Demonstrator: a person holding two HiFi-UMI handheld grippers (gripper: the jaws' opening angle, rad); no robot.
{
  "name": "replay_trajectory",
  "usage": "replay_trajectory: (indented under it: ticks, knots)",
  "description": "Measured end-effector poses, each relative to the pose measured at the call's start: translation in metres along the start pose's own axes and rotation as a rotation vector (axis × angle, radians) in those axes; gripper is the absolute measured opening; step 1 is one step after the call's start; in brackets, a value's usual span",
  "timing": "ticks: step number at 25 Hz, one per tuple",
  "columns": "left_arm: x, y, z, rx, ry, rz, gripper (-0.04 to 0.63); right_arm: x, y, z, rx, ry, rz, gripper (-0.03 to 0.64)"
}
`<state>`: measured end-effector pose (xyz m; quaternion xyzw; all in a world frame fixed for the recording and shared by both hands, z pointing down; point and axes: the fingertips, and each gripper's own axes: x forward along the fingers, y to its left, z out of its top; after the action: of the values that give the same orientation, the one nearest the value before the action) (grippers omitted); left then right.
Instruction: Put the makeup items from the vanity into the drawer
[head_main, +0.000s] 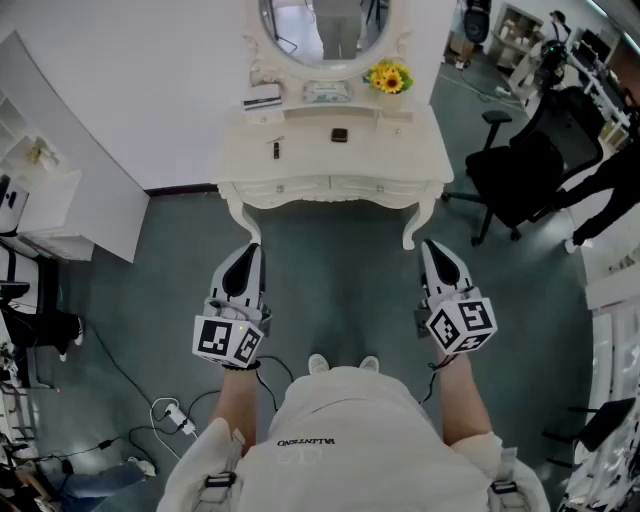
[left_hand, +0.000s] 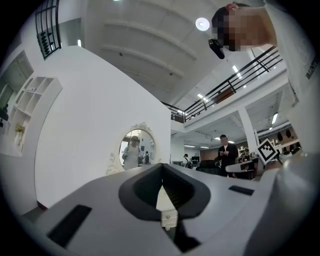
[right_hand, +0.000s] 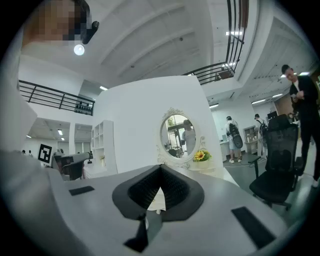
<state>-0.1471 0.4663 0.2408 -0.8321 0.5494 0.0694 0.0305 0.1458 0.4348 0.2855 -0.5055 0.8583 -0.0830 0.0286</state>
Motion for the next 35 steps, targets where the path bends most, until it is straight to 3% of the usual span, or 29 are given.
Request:
replay_trajectory:
  ticks: [22, 35]
  knots:
    - [-0.019, 0.030, -0.013, -0.039, 0.027, -0.054, 0.002, 0.023, 0.037, -0.016, 0.057, 0.007, -0.024, 0.011]
    - [-0.021, 0.052, -0.035, -0.106, 0.047, -0.091, 0.002, 0.047, 0.069, -0.027, 0.042, 0.028, -0.025, 0.011]
